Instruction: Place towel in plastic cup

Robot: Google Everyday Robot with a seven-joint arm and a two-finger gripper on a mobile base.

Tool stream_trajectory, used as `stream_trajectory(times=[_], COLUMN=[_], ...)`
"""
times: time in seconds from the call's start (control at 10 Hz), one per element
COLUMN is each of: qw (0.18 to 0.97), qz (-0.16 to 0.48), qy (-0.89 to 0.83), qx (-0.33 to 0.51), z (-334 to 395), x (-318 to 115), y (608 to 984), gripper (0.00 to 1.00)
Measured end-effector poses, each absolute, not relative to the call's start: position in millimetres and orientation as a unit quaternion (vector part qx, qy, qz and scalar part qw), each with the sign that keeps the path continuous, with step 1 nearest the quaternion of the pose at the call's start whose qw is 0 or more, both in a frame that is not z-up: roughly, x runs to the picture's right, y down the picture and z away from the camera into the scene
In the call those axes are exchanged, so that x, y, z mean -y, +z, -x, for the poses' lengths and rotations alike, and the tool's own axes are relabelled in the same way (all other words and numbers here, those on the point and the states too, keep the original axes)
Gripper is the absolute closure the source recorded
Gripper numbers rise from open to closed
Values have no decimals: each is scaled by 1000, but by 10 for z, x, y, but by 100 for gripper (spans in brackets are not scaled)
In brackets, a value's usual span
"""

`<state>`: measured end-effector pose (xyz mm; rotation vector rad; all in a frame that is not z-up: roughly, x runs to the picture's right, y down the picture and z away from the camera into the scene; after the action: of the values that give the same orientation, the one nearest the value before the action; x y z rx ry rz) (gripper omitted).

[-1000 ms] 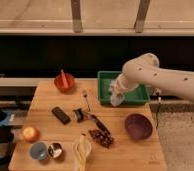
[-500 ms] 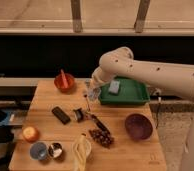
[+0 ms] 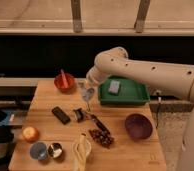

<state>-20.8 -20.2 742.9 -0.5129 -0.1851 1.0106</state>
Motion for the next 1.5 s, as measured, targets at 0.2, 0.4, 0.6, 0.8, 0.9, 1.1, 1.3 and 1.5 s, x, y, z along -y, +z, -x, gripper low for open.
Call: stream_trajectory(times=[0.2, 0.4, 0.6, 0.8, 0.9, 1.1, 1.3, 1.5], qw=[843, 851, 856, 860, 862, 866, 867, 868], qz=[246, 256, 272, 291, 299, 313, 331, 339], qy=[471, 448, 423, 396, 381, 350, 317, 302], qx=[90, 101, 117, 139, 150, 172, 193, 200], z=[240, 420, 710, 1021, 1179, 1451, 1726, 1829], x=[195, 95, -145, -409, -508, -693, -841, -907], y=[7428, 7411, 7324, 7210, 7148, 7037, 6958, 6922], gripper=[100, 100, 100, 100, 100, 100, 100, 100])
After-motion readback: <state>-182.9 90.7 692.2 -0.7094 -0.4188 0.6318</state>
